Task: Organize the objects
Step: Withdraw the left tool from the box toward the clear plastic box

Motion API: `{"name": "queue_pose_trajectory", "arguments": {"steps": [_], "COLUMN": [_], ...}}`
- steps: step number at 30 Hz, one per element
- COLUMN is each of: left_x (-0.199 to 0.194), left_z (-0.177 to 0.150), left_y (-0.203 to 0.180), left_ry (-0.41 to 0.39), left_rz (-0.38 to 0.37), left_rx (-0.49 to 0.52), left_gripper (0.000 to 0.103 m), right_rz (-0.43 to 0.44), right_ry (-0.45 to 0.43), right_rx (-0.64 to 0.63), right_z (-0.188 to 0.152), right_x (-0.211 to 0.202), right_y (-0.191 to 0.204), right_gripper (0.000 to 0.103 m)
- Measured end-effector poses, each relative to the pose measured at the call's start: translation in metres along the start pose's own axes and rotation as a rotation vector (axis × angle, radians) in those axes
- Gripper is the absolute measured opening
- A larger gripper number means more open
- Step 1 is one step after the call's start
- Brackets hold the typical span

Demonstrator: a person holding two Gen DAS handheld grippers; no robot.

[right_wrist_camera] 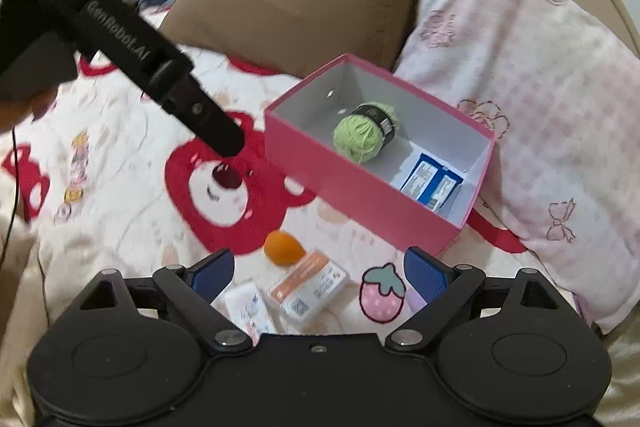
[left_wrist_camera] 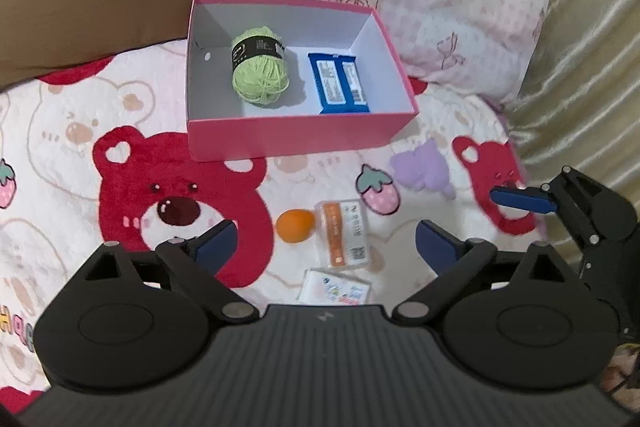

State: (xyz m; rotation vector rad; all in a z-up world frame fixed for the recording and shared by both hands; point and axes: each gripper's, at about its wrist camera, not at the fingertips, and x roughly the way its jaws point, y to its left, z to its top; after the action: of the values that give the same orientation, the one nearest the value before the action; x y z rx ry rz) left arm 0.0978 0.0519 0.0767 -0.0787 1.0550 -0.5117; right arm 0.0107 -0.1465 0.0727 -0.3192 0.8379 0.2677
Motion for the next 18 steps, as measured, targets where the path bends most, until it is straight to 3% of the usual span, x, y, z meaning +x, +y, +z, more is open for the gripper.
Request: {"name": "queue_pose_trajectory", "arguments": {"steps": [5,9,12,18], "left_x": [0.013,0.026,0.039,0.070], "left_z": [-0.015,-0.025,-0.034,-0.056], "left_y": [-0.007,-0.011,-0.017,-0.025], "left_ry": [0.007,-0.011,-0.006,0.052], "left_rz": [0.033,0.033,0.012,-0.041], "left_rx": [0.042,0.036,0.037,0.032], "left_gripper": [0.097,0.097,0.097,0.095], "right_rz": [0.055,0.019,-0.014,0.039], "right_ry": [0.012,0.029,0.044,0.058], "right_rx": [-0.026,-0.132,-0.242,-0.324], "right_z": [-0.011,-0.020,-0.029,-0.042], "right_x": [0.007,0.025,0.038,0.057], "right_y": [0.009,0.024,0.032,0.033], "right_gripper": [0.094,0.094,0.094,0.094]}}
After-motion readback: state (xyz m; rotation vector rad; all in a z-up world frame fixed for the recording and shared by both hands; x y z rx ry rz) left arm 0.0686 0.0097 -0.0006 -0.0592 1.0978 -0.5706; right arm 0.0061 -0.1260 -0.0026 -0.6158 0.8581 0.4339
